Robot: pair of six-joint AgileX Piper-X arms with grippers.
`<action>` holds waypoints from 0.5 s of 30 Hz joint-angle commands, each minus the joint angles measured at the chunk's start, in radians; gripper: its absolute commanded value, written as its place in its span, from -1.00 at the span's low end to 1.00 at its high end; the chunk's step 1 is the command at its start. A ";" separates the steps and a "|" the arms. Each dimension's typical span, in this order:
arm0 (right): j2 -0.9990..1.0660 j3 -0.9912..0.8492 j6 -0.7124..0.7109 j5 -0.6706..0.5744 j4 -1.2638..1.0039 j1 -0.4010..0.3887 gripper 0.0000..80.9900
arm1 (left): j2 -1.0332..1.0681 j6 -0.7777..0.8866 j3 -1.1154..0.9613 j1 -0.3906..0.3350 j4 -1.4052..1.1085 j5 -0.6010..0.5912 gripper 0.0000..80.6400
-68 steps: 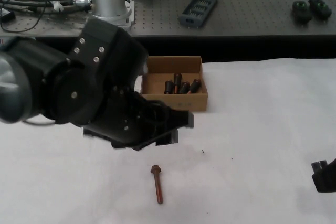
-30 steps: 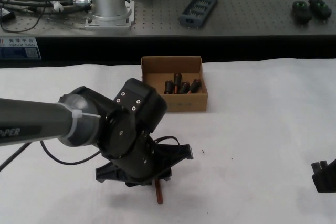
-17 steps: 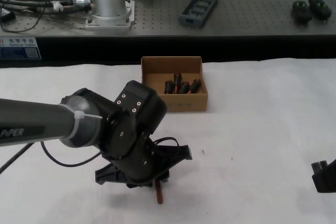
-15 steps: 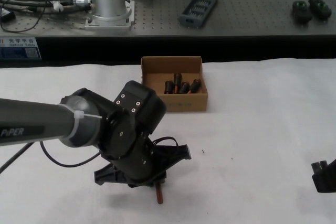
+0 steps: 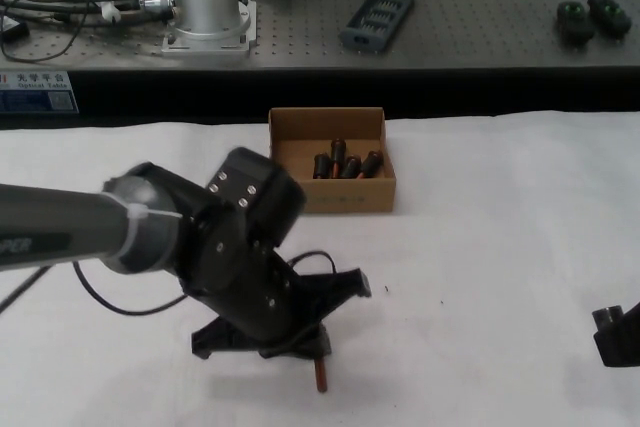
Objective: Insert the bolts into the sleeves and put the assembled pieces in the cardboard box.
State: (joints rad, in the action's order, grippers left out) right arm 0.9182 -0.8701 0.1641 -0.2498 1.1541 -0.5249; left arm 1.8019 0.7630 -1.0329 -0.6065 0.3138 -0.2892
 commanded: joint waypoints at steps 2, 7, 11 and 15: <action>-0.011 -0.001 -0.012 -0.063 -0.033 -0.002 -0.93 | -0.131 -0.020 -0.001 0.059 -0.037 -0.108 -0.98; 0.003 -0.001 -0.012 -0.178 -0.154 -0.002 -0.93 | -0.272 -0.073 -0.001 0.146 -0.095 -0.142 -0.98; 0.034 -0.001 -0.012 -0.268 -0.279 -0.002 -0.93 | -0.374 -0.121 -0.001 0.211 -0.106 -0.226 -0.98; 0.083 -0.001 0.001 -0.296 -0.403 -0.033 -0.93 | -0.476 -0.167 -0.001 0.266 -0.106 -0.300 -0.98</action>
State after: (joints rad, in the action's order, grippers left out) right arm 0.9817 -0.8701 0.1641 -0.5132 0.8274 -0.5418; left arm 1.4296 0.6730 -1.0276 -0.3888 0.2189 -0.4881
